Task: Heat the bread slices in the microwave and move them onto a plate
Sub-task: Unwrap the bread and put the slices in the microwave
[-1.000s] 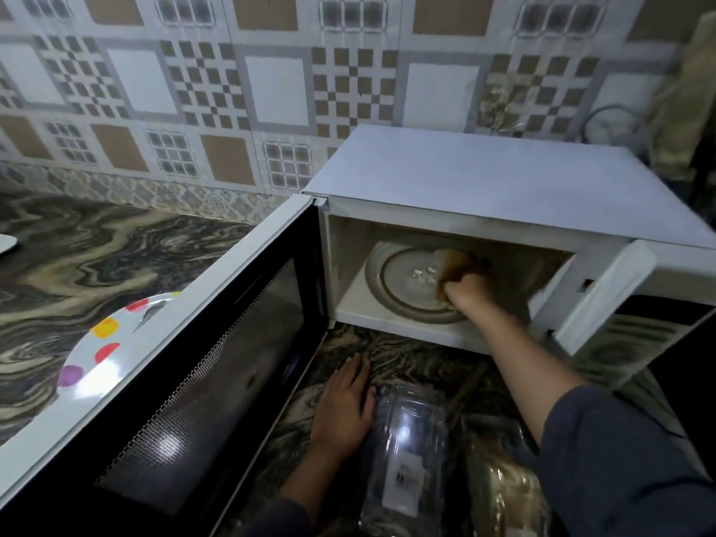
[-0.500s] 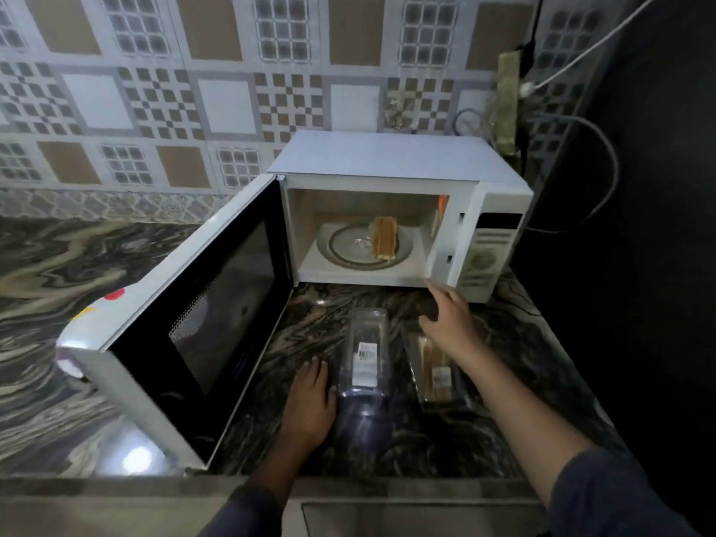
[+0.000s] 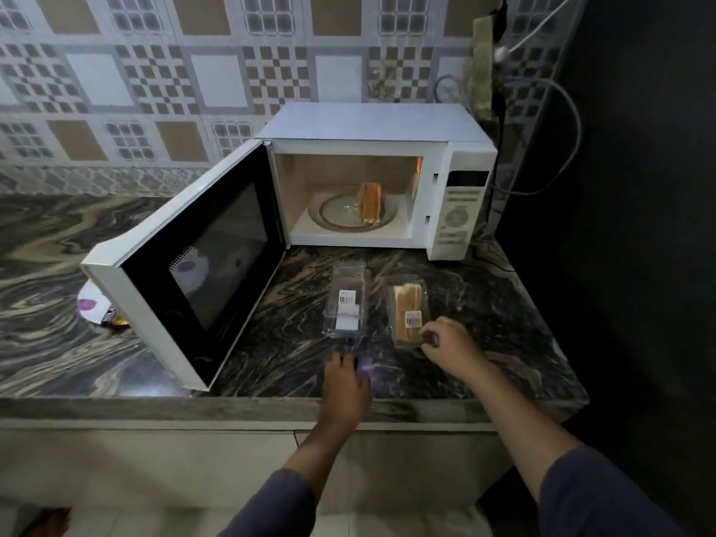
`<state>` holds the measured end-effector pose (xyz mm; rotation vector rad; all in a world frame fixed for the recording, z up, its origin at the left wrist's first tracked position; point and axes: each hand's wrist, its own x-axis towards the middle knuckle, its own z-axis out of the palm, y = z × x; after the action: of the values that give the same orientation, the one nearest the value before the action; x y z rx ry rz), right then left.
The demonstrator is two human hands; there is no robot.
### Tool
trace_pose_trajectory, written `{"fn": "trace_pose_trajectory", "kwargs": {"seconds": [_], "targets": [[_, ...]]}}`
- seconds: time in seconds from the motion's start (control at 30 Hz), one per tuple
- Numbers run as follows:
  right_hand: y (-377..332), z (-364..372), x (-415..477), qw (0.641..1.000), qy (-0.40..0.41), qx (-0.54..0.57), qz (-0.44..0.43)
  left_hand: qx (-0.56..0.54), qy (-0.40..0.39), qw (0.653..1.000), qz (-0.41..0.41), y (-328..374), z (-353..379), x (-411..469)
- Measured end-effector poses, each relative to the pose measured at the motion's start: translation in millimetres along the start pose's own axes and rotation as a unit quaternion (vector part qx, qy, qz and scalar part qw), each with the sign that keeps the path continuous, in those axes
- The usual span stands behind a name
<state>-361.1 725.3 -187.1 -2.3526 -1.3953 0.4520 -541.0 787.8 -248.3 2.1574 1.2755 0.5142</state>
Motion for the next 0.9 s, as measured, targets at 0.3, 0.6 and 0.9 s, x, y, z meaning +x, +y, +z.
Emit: {"fn": "trace_pose_trajectory", "kwargs": {"seconds": [0.3, 0.6, 0.9], "targets": [[20.6, 13.2, 18.6, 0.995, -0.033, 0.03, -0.085, -0.364, -0.028, 0.92, -0.145, 54.0, 44.7, 19.0], [17.1, 0.8, 40.2, 0.99, -0.104, 0.073, -0.056, -0.498, 0.059, 0.825, -0.26, 54.2, 57.8, 34.6], [13.0, -6.0, 50.9, 0.986, -0.139, 0.072, -0.064, -0.52, 0.11, 0.793, -0.298, 59.2, 63.1, 39.0]]}}
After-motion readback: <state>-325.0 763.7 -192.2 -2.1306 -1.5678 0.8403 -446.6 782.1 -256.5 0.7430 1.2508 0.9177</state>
